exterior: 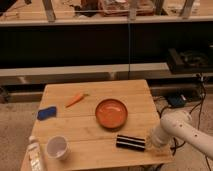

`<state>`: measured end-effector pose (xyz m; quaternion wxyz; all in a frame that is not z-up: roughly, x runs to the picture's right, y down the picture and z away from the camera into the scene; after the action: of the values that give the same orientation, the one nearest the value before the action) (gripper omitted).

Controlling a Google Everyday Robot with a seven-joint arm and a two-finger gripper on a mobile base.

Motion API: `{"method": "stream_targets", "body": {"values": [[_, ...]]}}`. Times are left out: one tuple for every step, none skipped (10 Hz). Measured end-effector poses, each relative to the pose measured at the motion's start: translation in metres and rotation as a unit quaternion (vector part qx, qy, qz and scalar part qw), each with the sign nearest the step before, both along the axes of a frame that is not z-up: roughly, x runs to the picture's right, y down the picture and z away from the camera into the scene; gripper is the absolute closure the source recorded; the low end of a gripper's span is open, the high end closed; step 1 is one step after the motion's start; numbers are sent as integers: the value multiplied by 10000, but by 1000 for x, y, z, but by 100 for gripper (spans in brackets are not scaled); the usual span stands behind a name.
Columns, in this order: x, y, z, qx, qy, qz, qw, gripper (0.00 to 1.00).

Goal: Push the eraser across the table

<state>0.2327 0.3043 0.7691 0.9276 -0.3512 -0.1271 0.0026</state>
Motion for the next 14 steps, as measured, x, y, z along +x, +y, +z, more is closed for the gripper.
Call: {"method": "stream_targets", "body": {"values": [[-6, 2, 5, -58, -56, 5, 10000, 100], [-9, 2, 7, -79, -137, 48, 9999, 100], [-16, -1, 7, -80, -270, 69, 9996, 100], [-28, -10, 1, -36, -431, 46, 9991, 100], [-33, -12, -3, -46, -503, 24, 9987, 100], [-37, -13, -7, -72, -550, 8, 9985, 100], [-42, -12, -8, -121, -592, -42, 9982, 100], [-47, -12, -7, -137, -612, -77, 9980, 100], [-53, -11, -5, -170, -607, -190, 9978, 100], [-57, -9, -3, -189, -605, -291, 9976, 100], [-61, -9, -1, -203, -624, -352, 9972, 100], [-58, -10, 0, -168, -652, -260, 9974, 100], [-57, -10, 0, -140, -697, -214, 9972, 100], [-64, -11, 1, -151, -730, -272, 9968, 100]]}}
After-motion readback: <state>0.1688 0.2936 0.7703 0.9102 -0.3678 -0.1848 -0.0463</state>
